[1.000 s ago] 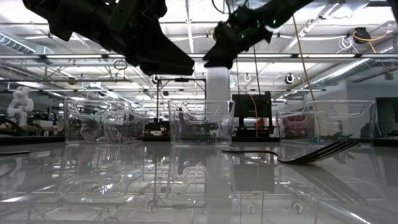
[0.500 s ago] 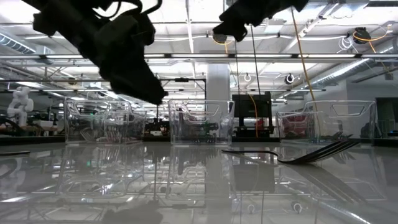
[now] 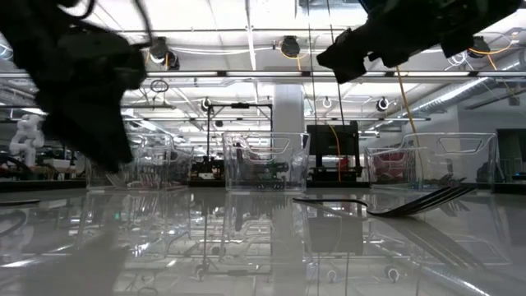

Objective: Sort silverware by color (type)
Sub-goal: Put the black fork into the middle transparent bin

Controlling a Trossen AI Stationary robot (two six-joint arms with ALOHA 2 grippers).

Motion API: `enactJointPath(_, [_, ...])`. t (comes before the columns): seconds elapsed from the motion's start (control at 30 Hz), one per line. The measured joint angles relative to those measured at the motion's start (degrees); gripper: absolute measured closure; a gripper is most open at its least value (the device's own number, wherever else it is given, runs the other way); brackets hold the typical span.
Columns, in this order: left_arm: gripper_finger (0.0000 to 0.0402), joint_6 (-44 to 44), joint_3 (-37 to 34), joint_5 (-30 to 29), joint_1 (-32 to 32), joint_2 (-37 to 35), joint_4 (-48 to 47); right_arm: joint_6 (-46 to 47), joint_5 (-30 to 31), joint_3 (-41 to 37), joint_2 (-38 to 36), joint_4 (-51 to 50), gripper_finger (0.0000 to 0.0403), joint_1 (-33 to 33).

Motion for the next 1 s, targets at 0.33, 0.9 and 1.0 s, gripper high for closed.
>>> enactJointPath(0.33, [0.0195,-26.0,1.7,0.1,-9.2,4.3,-6.9,0.0,5.7,-0.1,0.0,-0.7,0.0186,3.3])
enactJointPath(0.9, [0.0195,-39.9,17.9,3.0,-16.2,11.4,-32.7,1.5,5.6,-0.2,6.4,-2.7,0.0186,9.0])
enactJointPath(1.0, [0.0195,-40.4,17.9,4.4,-17.1,11.6,-33.1,2.8,5.4,-0.2,8.5,-0.3,0.0186,9.4])
